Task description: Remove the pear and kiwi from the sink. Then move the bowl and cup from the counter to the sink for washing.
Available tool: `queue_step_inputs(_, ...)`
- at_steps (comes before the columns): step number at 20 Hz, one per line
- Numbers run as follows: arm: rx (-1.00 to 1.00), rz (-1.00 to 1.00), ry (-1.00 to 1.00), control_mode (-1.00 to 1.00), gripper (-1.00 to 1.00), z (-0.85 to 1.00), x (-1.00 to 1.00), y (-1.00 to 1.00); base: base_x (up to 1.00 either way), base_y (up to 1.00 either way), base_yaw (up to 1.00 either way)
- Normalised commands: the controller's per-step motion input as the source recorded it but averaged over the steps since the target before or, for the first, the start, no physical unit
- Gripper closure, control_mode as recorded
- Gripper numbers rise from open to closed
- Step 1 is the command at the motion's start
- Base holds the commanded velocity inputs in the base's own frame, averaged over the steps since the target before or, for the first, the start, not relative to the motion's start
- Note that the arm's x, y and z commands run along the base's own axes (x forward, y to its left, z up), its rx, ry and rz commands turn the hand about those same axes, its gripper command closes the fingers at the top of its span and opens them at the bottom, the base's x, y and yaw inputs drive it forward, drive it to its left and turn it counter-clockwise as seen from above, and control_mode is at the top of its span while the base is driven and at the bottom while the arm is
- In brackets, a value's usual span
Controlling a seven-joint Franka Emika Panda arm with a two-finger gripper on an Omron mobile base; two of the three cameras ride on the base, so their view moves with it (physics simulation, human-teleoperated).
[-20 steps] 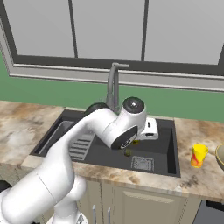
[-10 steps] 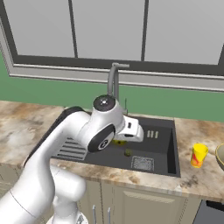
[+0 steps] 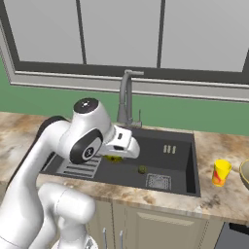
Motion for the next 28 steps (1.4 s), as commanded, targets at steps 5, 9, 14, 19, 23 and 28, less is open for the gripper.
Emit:
queue_step_inputs(5,0.00,-0.06,0.06,-1.00,1.00,0.10,-0.23,0.51,0.00,0.00,0.00)
queue_step_inputs(9,0.00,-0.05,0.06,-1.00,1.00,0.04,-0.18,0.53,0.00,0.00,0.00)
queue_step_inputs(14,0.00,-0.03,0.02,-1.00,1.00,0.02,-0.14,0.58,0.00,0.00,0.00)
queue_step_inputs(19,0.00,0.00,0.01,-1.00,1.00,0.01,-0.04,0.58,0.00,0.00,0.00)
queue_step_inputs(23,0.00,0.00,0.00,-1.00,1.00,0.00,0.00,0.59,0.00,0.00,0.00)
queue_step_inputs(28,0.00,0.00,0.07,-1.00,1.00,0.00,0.03,0.57,0.00,0.00,0.00)
